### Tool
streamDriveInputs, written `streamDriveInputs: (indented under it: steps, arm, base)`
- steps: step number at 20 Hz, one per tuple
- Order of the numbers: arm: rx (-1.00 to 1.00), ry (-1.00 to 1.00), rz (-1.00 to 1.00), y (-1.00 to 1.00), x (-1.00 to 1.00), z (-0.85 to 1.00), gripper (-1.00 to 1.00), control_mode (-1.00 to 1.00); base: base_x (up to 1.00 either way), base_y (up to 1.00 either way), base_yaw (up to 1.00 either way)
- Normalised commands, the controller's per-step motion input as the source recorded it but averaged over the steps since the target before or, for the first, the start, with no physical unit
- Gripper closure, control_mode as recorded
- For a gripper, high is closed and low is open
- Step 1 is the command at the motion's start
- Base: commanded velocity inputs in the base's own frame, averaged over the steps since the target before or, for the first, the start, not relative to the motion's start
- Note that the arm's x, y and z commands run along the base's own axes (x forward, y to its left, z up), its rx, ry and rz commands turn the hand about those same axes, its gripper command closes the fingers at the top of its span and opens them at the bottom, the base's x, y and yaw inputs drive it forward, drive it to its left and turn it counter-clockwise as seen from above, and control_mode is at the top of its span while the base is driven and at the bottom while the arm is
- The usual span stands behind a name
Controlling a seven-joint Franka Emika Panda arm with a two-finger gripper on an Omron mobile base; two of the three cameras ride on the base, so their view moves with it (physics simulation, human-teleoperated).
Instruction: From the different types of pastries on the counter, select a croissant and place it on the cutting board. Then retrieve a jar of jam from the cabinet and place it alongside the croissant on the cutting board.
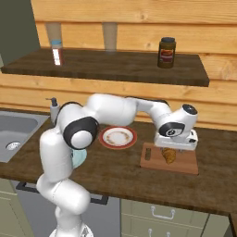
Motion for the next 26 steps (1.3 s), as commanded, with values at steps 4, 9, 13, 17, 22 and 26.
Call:
streamDriveInputs:
  steps: [4, 9, 13, 17, 22, 26]
  arm:
    - [0.00, -0.01, 0.00, 0.00, -0.15, 0.05, -1.00, -1.00]
    - [-0.11, 0.00, 0.00, 0.50, -0.01, 0.02, -1.00, -1.00]
    - [-0.21, 0.00, 0.00, 0.89, -0.30, 0.09, -1.00, -1.00]
    - [-0.05, -0.01, 0.00, 0.19, -0.21, 0.00, -1.00, -1.00]
    - [-0.09, -0.01, 0.00, 0.54, -0.80, 0.00, -1.00, -1.00]
    - [-0.08, 0.01, 0.00, 0.55, -1.00, 0.07, -1.00, -1.00]
  base:
    - [0.00, 0.00, 0.00]
    - [0.00, 0.00, 0.00]
    - [0.00, 0.00, 0.00]
    - [0.00, 0.00, 0.00]
    - [0.00, 0.00, 0.00]
    - [0.00, 0.00, 0.00]
